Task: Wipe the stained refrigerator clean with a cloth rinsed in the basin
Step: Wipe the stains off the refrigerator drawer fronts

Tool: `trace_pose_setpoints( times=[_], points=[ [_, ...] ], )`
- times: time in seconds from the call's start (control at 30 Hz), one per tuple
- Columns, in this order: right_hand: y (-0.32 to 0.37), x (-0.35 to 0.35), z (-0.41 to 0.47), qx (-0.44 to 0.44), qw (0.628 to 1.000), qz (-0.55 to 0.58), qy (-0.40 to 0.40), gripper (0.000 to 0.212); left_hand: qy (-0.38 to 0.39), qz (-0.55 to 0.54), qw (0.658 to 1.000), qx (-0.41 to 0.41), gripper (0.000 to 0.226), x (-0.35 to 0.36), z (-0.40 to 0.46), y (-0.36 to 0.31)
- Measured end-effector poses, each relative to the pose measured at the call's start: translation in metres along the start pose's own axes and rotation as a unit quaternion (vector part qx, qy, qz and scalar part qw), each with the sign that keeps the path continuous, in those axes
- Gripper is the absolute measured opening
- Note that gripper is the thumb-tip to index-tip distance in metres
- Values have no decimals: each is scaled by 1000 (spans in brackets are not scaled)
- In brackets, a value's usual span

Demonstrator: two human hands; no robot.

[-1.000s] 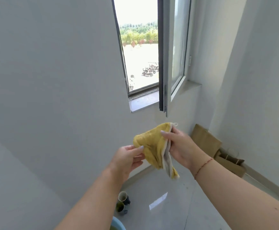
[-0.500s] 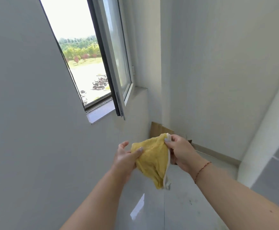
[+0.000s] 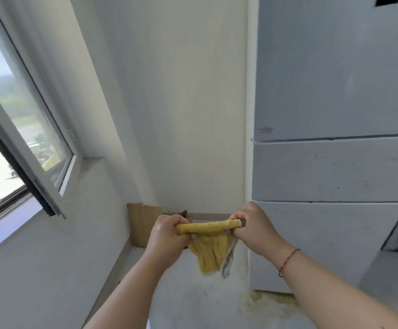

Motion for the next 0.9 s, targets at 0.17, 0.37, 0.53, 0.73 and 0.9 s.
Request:
trace_pose_setpoints(
  times=[0.17,0.37,0.53,0.73,0.9],
  points=[
    [-70,-67,3,99,868,467,137,14,126,-300,946,-12,10,95,31,-61],
    [-125,-70,-2,155,764,576,247,80,109,-359,926,-43,15,196,85,-112],
    [-188,-145,40,203,798,555,117,56,82,-311,944,-72,21,245,139,-119],
    [-221,-205,82,204,748,629,51,40,-42,-209,975,-63,38,231,208,-119],
    [-252,-232,102,218,722,656,13,31,-125,-243,960,-60,11,219,246,-131]
  ],
)
Point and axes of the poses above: each hand's wrist, its own z-axis towards the middle knuckle, its own x-axis out of the palm, y = z × x, the point moved 10 cm from there along z, towards the middle knuckle, and after that the axes turned 14 degrees about x, right-handed, at the moved point
